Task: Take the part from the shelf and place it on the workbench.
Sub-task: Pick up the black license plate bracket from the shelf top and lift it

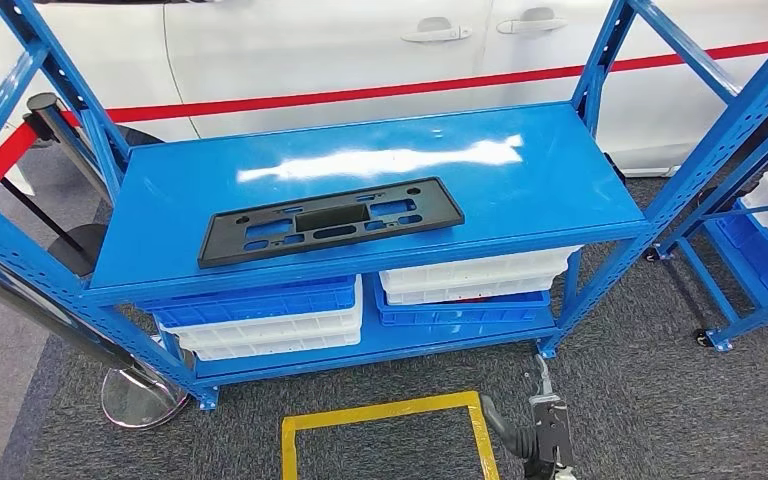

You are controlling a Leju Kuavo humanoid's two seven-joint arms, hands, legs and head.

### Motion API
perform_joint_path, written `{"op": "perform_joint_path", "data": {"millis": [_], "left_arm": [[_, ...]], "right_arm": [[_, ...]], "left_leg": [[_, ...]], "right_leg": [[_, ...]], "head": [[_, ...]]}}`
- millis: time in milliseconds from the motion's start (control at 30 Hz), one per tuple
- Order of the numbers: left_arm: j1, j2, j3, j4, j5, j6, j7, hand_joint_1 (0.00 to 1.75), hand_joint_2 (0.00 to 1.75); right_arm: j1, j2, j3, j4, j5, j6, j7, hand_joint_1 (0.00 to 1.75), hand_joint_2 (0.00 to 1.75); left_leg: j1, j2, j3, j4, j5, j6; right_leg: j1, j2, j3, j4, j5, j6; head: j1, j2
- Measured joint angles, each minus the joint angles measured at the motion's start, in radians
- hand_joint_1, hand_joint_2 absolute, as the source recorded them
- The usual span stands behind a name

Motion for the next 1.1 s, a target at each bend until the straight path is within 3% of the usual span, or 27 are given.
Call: {"op": "perform_joint_path", "data": {"millis": [133, 267, 500, 567, 600, 667, 700, 733, 833, 900, 1000, 1067, 1100], "left_arm": [[0.0, 0.001, -0.001, 0.004, -0.023, -0.005, 0.003, 0.0, 0.0], [0.0, 0.002, -0.002, 0.008, -0.045, -0.011, 0.005, 0.0, 0.0], [0.0, 0.006, -0.003, 0.008, -0.1, -0.019, 0.006, 0.0, 0.0], [0.0, 0.005, -0.004, 0.009, -0.119, -0.025, 0.006, 0.0, 0.0], [0.0, 0.004, -0.005, 0.009, -0.129, -0.028, 0.007, 0.0, 0.0], [0.0, 0.004, -0.005, 0.009, -0.146, -0.032, 0.007, 0.0, 0.0], [0.001, 0.004, -0.005, 0.009, -0.155, -0.034, 0.007, 0.0, 0.0], [0.001, 0.004, -0.005, 0.01, -0.163, -0.035, 0.007, 0.0, 0.0], [0.001, 0.004, -0.005, 0.012, -0.189, -0.039, 0.008, 0.0, 0.0], [0.0, 0.004, -0.005, 0.013, -0.2, -0.041, 0.009, 0.0, 0.0], [0.0, 0.005, -0.005, 0.013, -0.215, -0.043, 0.011, 0.0, 0.0], [-0.001, 0.005, -0.005, 0.013, -0.224, -0.044, 0.012, 0.0, 0.0], [-0.001, 0.005, -0.005, 0.013, -0.228, -0.044, 0.012, 0.0, 0.0]], "right_arm": [[0.012, -0.015, 0.044, -0.138, 0.034, 0.0, -0.011, 0.0, 0.0], [0.021, -0.032, 0.092, -0.251, 0.068, -0.003, -0.017, 0.0, 1.75], [0.029, -0.072, 0.22, -0.492, 0.159, -0.021, -0.006, 0.0, 1.75], [0.025, -0.088, 0.263, -0.556, 0.183, -0.023, 0.01, 0.0, 1.75], [0.024, -0.097, 0.285, -0.583, 0.194, -0.023, 0.019, 0.0, 1.75], [0.024, -0.111, 0.32, -0.627, 0.215, -0.024, 0.039, 0.0, 0.87], [0.025, -0.117, 0.335, -0.645, 0.222, -0.022, 0.051, 0.0, 0.44], [0.025, -0.122, 0.349, -0.662, 0.227, -0.017, 0.065, 0.0, 0.44], [0.015, -0.137, 0.393, -0.692, 0.224, 0.02, 0.117, 0.0, 1.75], [0.01, -0.142, 0.417, -0.691, 0.22, 0.048, 0.142, 0.0, 1.75], [-0.003, -0.151, 0.467, -0.684, 0.248, 0.071, 0.174, 0.0, 1.75], [-0.009, -0.153, 0.496, -0.682, 0.299, 0.059, 0.193, 0.0, 1.75], [-0.012, -0.152, 0.506, -0.681, 0.33, 0.046, 0.203, 0.0, 1.75]], "left_leg": [[0.0, 0.0, 0.0, 0.0, 0.0, 0.0], [0.0, 0.0, -0.001, 0.001, 0.0, 0.0], [-0.004, 0.002, 0.0, -0.011, 0.009, 0.028], [0.003, 0.005, 0.015, -0.043, 0.027, 0.04], [0.007, 0.007, 0.02, -0.052, 0.033, 0.043], [0.008, 0.008, 0.018, -0.053, 0.034, 0.043], [0.009, 0.007, 0.017, -0.051, 0.032, 0.042], [0.01, 0.006, 0.017, -0.048, 0.03, 0.039], [0.013, 0.004, 0.018, -0.03, 0.014, 0.022], [0.012, 0.003, 0.011, -0.017, 0.004, 0.007], [0.013, 0.002, 0.009, -0.014, -0.001, -0.011], [0.014, 0.003, -0.007, 0.027, -0.031, -0.017], [0.015, 0.003, -0.03, 0.078, -0.06, -0.019]], "right_leg": [[0.0, 0.0, 0.0, 0.0, 0.0, 0.0], [-0.001, 0.0, 0.0, 0.0, 0.0, 0.0], [-0.006, 0.001, 0.003, -0.012, 0.007, 0.02], [-0.003, -0.001, -0.011, 0.024, -0.019, 0.025], [-0.003, -0.002, -0.034, 0.073, -0.046, 0.027], [-0.006, -0.002, -0.099, 0.194, -0.098, 0.032], [-0.008, -0.003, -0.121, 0.23, -0.101, 0.035], [-0.011, -0.003, -0.127, 0.231, -0.086, 0.038], [-0.016, -0.006, -0.058, 0.064, 0.015, 0.043], [-0.014, -0.004, -0.031, 0.0, 0.032, 0.032], [-0.009, -0.001, -0.036, 0.002, 0.028, 0.007], [-0.01, -0.003, -0.036, 0.001, 0.028, -0.005], [-0.01, -0.006, -0.036, 0.0, 0.028, -0.009]], "head": [[0.0, 0.0], [0.0, 0.0], [0.0, 0.0], [0.002, 0.0], [0.004, 0.0], [0.005, 0.0], [0.006, 0.0], [0.006, 0.0], [0.007, 0.0], [0.008, 0.0], [0.007, 0.0], [0.004, 0.0], [0.003, 0.0]]}}
